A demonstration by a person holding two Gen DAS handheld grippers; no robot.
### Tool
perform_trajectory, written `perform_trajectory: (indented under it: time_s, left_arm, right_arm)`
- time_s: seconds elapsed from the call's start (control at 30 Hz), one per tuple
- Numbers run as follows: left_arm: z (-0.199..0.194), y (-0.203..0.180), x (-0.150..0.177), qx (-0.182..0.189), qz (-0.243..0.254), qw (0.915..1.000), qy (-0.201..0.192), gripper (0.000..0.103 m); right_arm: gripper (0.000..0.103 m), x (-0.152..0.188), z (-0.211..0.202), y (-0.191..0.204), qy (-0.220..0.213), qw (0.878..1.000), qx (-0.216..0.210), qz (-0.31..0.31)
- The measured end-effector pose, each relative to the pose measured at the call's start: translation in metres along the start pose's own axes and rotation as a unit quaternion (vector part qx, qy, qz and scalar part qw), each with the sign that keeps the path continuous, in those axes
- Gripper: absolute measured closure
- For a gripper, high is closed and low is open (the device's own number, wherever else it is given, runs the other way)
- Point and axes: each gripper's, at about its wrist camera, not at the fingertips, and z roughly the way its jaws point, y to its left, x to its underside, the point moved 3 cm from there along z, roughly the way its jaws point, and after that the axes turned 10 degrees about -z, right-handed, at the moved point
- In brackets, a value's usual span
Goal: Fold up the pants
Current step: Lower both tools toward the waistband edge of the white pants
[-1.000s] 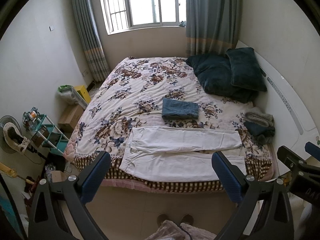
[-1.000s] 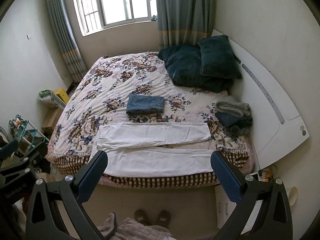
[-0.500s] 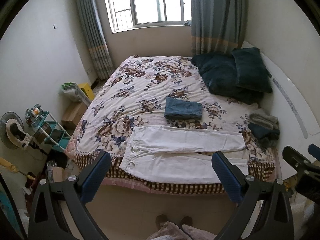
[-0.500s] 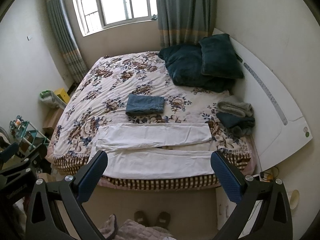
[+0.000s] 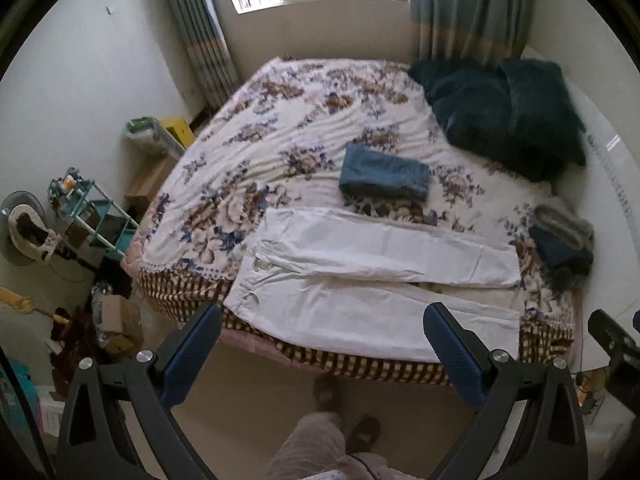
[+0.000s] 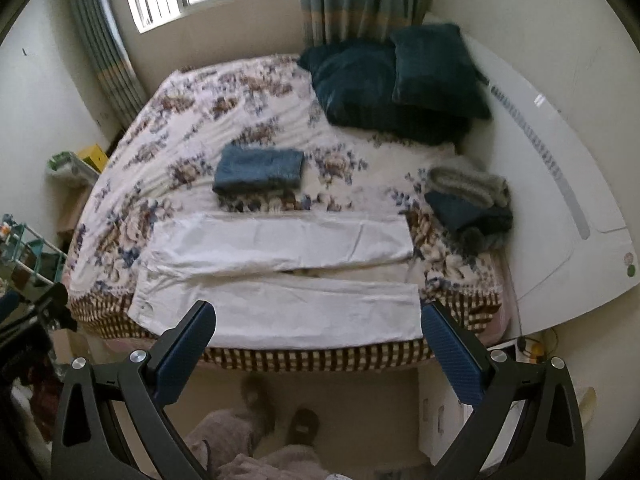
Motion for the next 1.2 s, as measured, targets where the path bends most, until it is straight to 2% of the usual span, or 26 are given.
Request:
perform_trajectory:
  time_s: [0.2,0.37,0.5,0.67,0.87,0.93,1.03,1.07,1.1,1.2]
  left_arm:
    - [0.074,-0.023,-0.027,-0.008,0.017,0.9991,0.037,0.000]
    - [0.140,-0.046,-0.061,-0.007,0.044,0.9969,0.065,0.000]
    - [0.191,-0.067,-0.085,0.001,0.078,0.9940,0.077,0.000]
    - [0.259,-0.095,-0.113,0.008,0.124,0.9877,0.095,0.001]
    - [0.345,-0.125,-0.131,-0.017,0.190,0.9755,0.110,0.000]
    - [0.376,-0.137,-0.131,-0.029,0.216,0.9694,0.113,0.001]
    - [0.429,-0.158,-0.121,-0.026,0.279,0.9517,0.126,0.001]
    - [0.447,-0.164,-0.115,-0.026,0.307,0.9423,0.131,0.001]
    - [0.469,-0.172,-0.106,-0.025,0.344,0.9284,0.138,0.002]
    - [0.515,-0.186,-0.087,-0.022,0.405,0.8983,0.169,0.011]
  right_arm:
    - [0.000,-0.017,0.092,-0.007,0.049,0.999,0.017,0.006]
    - [0.000,-0.048,0.180,-0.015,0.090,0.995,0.011,0.036]
    - [0.000,-0.079,0.240,-0.015,0.101,0.994,0.013,0.048]
    - [0.000,-0.114,0.311,-0.007,0.123,0.991,0.034,0.039]
    - [0.000,-0.141,0.408,-0.005,0.153,0.987,0.038,0.011]
    - [0.000,-0.147,0.445,-0.004,0.170,0.985,0.040,-0.007]
    - [0.000,-0.153,0.506,0.001,0.200,0.978,0.037,-0.050]
    - [0.000,-0.153,0.522,0.003,0.209,0.976,0.030,-0.060]
    - [0.000,-0.155,0.546,0.007,0.225,0.971,0.016,-0.077]
    - [0.000,-0.154,0.596,0.020,0.257,0.957,-0.003,-0.133]
